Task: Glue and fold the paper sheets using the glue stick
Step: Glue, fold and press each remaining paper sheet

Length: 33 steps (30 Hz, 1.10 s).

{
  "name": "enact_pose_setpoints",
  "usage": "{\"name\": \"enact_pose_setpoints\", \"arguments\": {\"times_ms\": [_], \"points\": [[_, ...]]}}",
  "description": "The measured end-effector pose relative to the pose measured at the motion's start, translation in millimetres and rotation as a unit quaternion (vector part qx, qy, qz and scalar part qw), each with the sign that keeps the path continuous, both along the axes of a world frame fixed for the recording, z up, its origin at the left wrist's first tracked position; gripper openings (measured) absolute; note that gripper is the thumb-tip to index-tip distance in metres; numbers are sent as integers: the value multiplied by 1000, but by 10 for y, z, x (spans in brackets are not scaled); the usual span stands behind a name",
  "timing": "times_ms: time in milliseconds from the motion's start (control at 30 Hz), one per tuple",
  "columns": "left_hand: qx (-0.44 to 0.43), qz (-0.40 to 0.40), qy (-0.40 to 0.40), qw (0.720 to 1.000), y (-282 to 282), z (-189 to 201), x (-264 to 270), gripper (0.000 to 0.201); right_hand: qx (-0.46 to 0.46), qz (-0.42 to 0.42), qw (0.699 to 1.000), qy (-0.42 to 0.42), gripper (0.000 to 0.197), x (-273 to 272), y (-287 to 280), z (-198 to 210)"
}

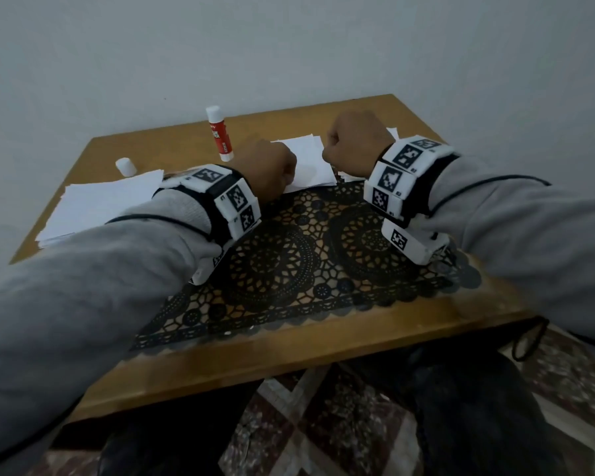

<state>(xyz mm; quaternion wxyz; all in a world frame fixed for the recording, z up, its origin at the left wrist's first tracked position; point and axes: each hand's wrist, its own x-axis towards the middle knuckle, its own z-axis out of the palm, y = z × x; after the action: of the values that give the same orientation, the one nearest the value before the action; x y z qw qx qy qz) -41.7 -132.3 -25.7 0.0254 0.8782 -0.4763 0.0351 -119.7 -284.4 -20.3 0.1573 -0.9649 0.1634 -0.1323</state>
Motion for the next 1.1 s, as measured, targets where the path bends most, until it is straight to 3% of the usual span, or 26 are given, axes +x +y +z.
{"name": "enact_pose_setpoints", "arguments": {"times_ms": [333,467,700,900,1000,1100], "points": [[2,-4,28,1000,22,16,6,20,-18,-19,999,43,18,-12,-16,-7],[-24,-8,40,999,66,55,16,9,-31,-30,998,46,35,23,-28,-23],[-61,4,39,997,66,62,-8,16,-14,-41,997,68,25,24,-40,-33],[-51,1,27,998,60,63,-10,16,-1,8,997,80,17,-22,10,-9],[-49,1,21,999,48,54,-1,14,1,4,998,63,24,-31,20,-3],[-48,11,20,999,20,40,8,16,6,18,995,98,31,-54,61,-1]]}}
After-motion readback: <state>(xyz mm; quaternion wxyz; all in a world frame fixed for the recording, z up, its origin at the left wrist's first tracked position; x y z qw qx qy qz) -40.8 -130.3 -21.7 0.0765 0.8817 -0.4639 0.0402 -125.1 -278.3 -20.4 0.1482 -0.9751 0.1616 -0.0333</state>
